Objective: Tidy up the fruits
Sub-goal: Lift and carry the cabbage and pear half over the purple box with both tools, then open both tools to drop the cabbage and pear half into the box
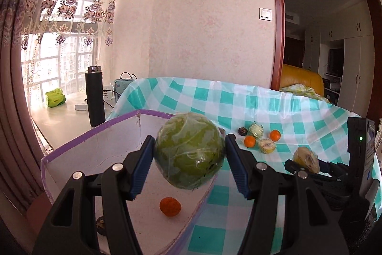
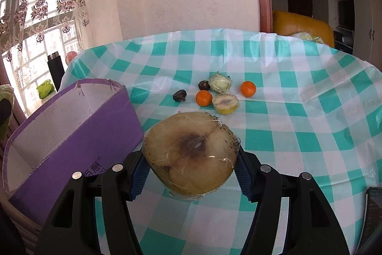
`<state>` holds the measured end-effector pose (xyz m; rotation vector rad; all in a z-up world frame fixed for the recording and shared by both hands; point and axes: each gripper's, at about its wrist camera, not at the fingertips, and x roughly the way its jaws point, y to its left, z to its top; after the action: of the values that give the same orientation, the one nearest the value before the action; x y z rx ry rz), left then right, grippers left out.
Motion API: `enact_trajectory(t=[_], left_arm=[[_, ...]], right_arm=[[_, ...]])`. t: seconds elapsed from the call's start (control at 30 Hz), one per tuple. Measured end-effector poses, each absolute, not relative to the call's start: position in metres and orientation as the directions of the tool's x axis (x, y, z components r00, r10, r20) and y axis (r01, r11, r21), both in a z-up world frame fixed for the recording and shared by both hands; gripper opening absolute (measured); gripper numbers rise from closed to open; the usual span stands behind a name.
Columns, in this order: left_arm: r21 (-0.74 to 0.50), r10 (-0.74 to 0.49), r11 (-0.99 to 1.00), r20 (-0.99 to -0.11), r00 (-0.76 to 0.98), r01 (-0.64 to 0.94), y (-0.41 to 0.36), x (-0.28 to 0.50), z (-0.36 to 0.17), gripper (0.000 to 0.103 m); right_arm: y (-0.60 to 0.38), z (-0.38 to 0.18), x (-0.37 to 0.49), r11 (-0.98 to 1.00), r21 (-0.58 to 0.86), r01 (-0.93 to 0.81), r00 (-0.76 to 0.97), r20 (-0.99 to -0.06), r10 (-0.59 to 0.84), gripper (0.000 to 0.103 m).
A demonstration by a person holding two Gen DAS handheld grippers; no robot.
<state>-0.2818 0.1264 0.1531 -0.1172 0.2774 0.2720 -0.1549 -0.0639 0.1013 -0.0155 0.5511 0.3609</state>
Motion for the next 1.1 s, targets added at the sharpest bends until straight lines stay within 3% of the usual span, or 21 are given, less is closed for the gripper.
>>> enact_trajectory(t=[0.3, 0.57, 0.87, 1.1], left_arm=[[-0.092, 0.359, 0.911, -0.299, 0.884, -0.402, 0.179, -0.298, 0.153, 0.06], [-0.081, 0.414, 0.873, -0.396, 0.819, -0.481, 0.217, -0.294, 0.138, 0.06], [-0.053, 0.445, 0.844, -0.49, 0.75, -0.534, 0.247, -0.284, 0.117, 0.06], [0.029, 0.429, 0.856, -0.597, 0.678, -0.516, 0.255, -0.269, 0.103, 0.06]], right_arm=[[0.009, 0.128, -0.185, 0.848, 0.027, -0.529, 0.742, -0.472, 0.477, 0.061], [0.065, 0.132, -0.188, 0.776, -0.024, -0.63, 0.678, -0.505, 0.534, 0.061], [0.114, 0.105, -0.184, 0.708, -0.131, -0.694, 0.621, -0.608, 0.495, 0.061], [0.143, 0.091, -0.168, 0.663, -0.245, -0.708, 0.592, -0.717, 0.368, 0.061]])
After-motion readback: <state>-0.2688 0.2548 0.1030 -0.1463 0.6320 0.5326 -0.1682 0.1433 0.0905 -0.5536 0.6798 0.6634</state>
